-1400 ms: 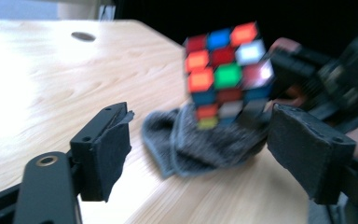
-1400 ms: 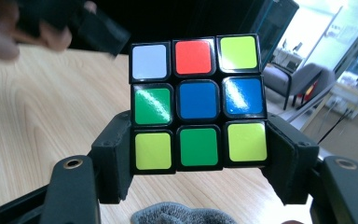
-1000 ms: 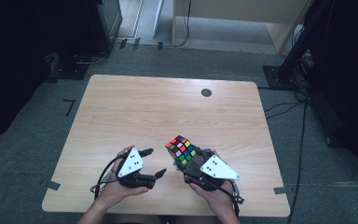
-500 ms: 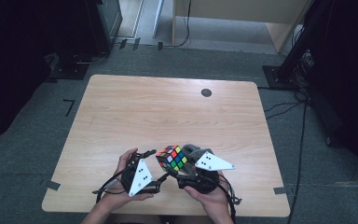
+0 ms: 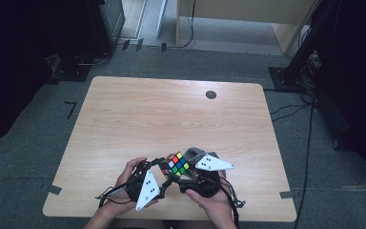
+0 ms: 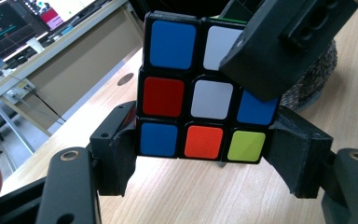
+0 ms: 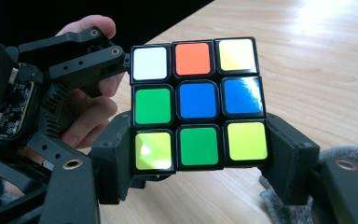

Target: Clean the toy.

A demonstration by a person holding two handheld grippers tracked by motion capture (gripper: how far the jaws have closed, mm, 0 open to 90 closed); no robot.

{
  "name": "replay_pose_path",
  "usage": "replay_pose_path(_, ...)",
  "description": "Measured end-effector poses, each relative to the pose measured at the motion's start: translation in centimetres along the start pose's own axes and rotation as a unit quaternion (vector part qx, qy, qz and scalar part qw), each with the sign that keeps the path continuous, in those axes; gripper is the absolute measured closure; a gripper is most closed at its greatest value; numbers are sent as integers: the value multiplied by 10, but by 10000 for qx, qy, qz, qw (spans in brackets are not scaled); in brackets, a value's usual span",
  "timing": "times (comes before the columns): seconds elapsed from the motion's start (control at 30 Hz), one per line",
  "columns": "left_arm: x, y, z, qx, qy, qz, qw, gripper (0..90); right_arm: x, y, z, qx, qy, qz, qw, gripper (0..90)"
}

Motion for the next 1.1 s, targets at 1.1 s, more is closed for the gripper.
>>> replay_pose_path(1.1,-48,-14,-9,202,-1418,28,9897,342,69,-27,-7,-18,-1420,-1826,9729,318)
Point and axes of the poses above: each handheld gripper's, and its own axes: y roughly forward along the jaws, z roughly out of its top, x roughly to its right, the point moved 10 cm from there along y, roughly forward along the jaws, and after that the axes turned 9 degrees about -y, right-handed, at the moved point
